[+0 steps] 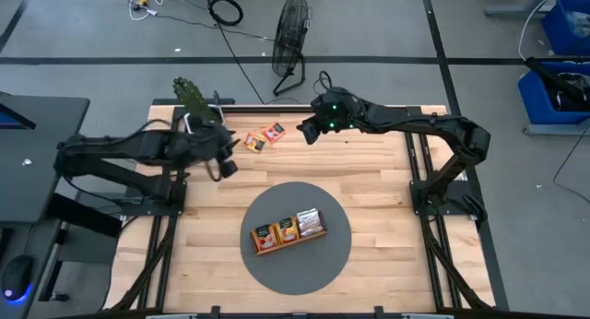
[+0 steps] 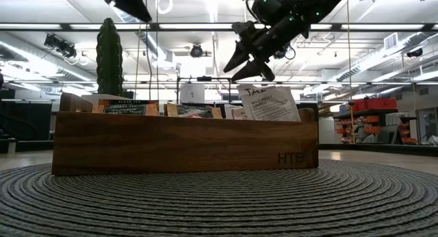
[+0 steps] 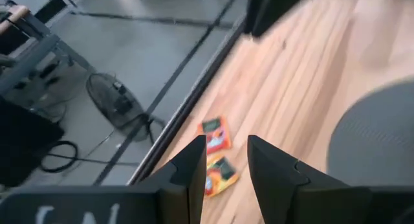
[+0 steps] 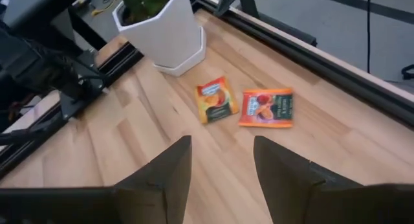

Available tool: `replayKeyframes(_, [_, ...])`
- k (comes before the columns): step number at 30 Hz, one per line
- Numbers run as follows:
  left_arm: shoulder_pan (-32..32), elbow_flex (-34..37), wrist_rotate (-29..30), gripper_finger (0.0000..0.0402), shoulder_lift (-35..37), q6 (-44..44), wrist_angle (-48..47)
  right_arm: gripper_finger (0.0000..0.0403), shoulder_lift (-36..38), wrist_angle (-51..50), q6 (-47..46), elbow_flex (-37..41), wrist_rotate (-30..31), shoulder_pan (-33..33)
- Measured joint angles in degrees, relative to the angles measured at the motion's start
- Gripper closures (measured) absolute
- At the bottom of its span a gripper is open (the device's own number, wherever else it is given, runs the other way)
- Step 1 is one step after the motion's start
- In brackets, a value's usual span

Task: Pick & Place Tea
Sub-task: Put the yellow tea bag into the middle section of the wooden organizer

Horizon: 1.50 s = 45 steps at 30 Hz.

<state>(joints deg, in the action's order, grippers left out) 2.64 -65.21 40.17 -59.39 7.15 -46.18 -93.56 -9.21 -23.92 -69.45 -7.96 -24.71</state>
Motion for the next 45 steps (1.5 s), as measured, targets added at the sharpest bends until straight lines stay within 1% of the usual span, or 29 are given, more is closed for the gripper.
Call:
replayKeyframes(5, [-4.1, 0.0, -2.5, 0.0285, -6.8, -4.7, -0.6, 0.0229, 0.7, 0.2, 2.5, 0.0, 0.0, -0.8])
replayKeyframes(11, [-8.8, 0.0, -3.6, 0.0284, -15.9, -6.9, -1.9, 0.0229, 2.6, 0.2, 6.9, 0.0, -0.3, -0.9])
replayKeyframes(14, [-11.7, 0.0, -9.3, 0.0273, -20.6, -9.5, -1.5, 0.0229, 2.9, -0.8, 7.6, 0.0, -0.6, -1.2])
replayKeyframes(17, [-14.7, 0.0, -17.0, 0.0249, -25.2, -12.3, 0.0, 0.0229, 3.3, -1.7, 8.6, 0.0, -0.6, -1.3])
replayKeyframes(19, [-16.5, 0.0, -18.7, 0.023, -28.4, -12.8, 1.8, 0.0229, 3.4, -2.3, 9.2, 0.0, -0.6, -1.3])
replayKeyframes(23, [-20.2, 0.0, -18.5, 0.0195, -34.1, -13.1, 4.9, 0.0229, 3.4, -4.2, 9.4, 0.0, -0.6, -1.4])
replayKeyframes(27, [-22.7, 0.0, -18.8, 0.0177, -38.9, -14.3, 7.5, 0.0229, 3.4, -7.7, 9.4, 0.0, -0.6, -1.4])
replayKeyframes(32, [-23.8, 0.0, -18.8, 0.0176, -43.1, -16.9, 11.2, 0.0229, 3.4, -10.8, 9.1, 0.0, -0.6, -1.4])
replayKeyframes(37, [-23.9, 0.0, -19.0, 0.0178, -45.1, -17.4, 15.0, 0.0229, 3.4, -11.9, 7.2, 0.0, -0.6, -1.4])
replayKeyframes(40, [-24.1, 0.0, -18.7, 0.0178, -46.2, -18.2, 15.6, 0.0229, 3.4, -12.3, 5.5, 0.0, -0.6, -1.4])
replayKeyframes(45, [-24.8, 0.0, -17.6, 0.0178, -47.5, -16.5, 15.6, 0.0229, 3.4, -12.4, 3.1, 0.0, -0.6, -1.4])
